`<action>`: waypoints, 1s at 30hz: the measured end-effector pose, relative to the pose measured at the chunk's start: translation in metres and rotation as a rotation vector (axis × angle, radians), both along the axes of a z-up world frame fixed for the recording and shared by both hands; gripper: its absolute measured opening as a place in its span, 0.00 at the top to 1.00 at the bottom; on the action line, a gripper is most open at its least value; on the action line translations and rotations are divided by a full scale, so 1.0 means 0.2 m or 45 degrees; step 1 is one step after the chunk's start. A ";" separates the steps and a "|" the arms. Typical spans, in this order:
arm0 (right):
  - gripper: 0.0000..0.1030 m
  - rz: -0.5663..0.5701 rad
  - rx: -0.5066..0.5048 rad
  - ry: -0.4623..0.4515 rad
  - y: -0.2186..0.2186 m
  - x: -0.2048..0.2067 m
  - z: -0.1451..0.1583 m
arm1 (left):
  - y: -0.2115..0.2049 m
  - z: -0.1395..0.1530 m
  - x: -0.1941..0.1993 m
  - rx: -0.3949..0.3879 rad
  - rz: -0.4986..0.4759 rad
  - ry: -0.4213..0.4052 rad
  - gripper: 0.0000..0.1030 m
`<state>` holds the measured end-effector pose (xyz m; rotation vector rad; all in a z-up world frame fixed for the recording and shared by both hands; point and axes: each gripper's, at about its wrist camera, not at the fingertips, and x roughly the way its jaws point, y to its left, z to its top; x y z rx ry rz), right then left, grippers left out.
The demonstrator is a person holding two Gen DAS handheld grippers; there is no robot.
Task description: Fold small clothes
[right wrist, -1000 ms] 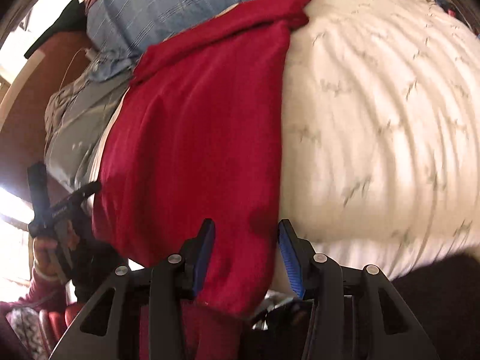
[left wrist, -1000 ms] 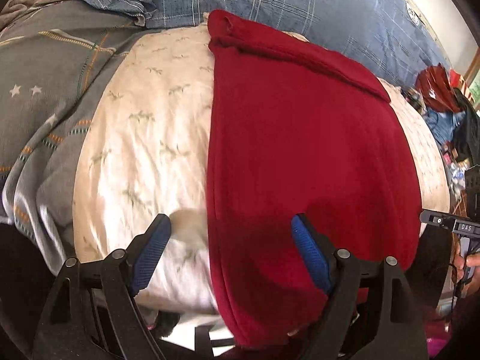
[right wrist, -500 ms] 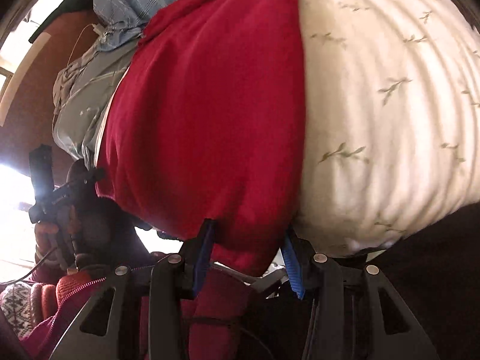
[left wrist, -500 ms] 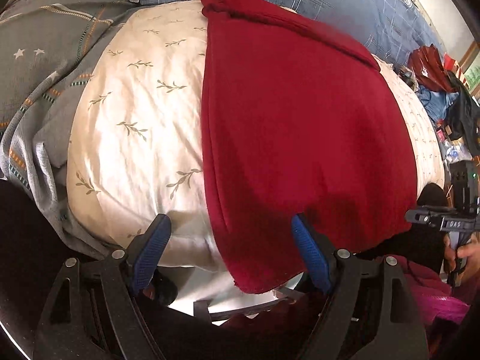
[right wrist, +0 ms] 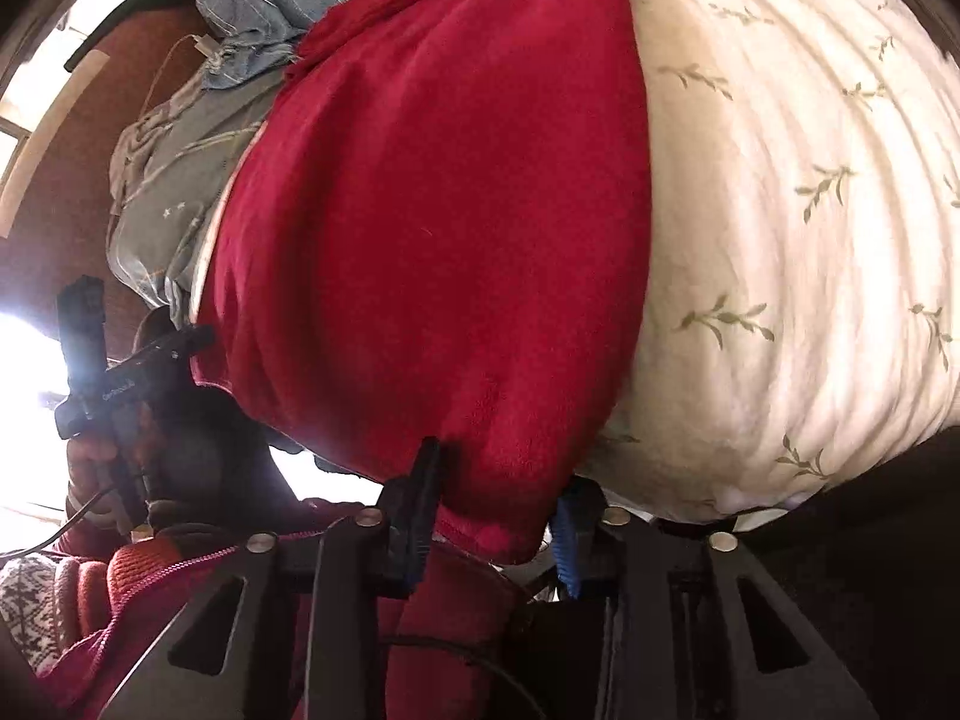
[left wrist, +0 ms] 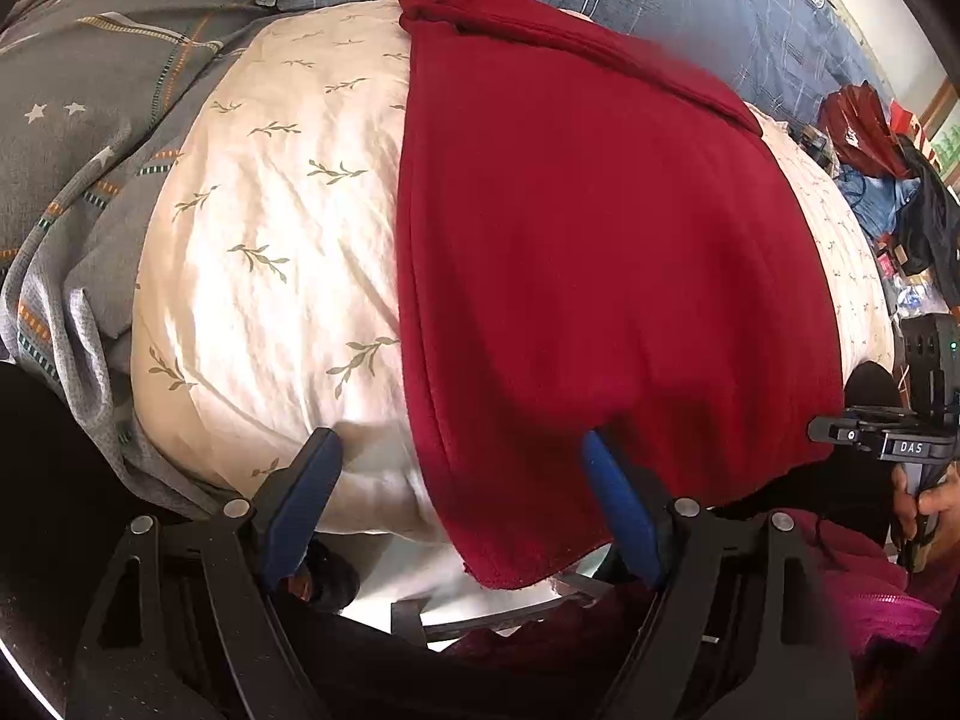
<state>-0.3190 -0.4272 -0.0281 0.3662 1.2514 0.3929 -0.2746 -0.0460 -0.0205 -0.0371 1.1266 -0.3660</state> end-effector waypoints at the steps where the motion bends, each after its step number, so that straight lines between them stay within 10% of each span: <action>1: 0.75 0.004 0.011 -0.018 0.00 0.00 0.01 | -0.01 0.00 0.00 -0.001 -0.002 0.006 0.20; 12: 0.77 0.051 0.016 -0.092 0.05 0.02 0.02 | -0.03 -0.01 0.00 0.028 -0.023 -0.005 0.36; 15: 0.86 0.040 0.048 -0.131 0.03 0.02 0.05 | -0.04 0.01 0.00 0.075 -0.023 -0.040 0.67; 16: 0.86 0.037 0.065 -0.141 0.02 0.02 0.07 | -0.03 0.02 0.00 0.061 -0.034 -0.039 0.93; 30: 0.87 -0.083 0.281 -0.488 -0.07 0.26 0.49 | 0.05 0.33 0.28 -0.253 -0.028 -0.155 0.95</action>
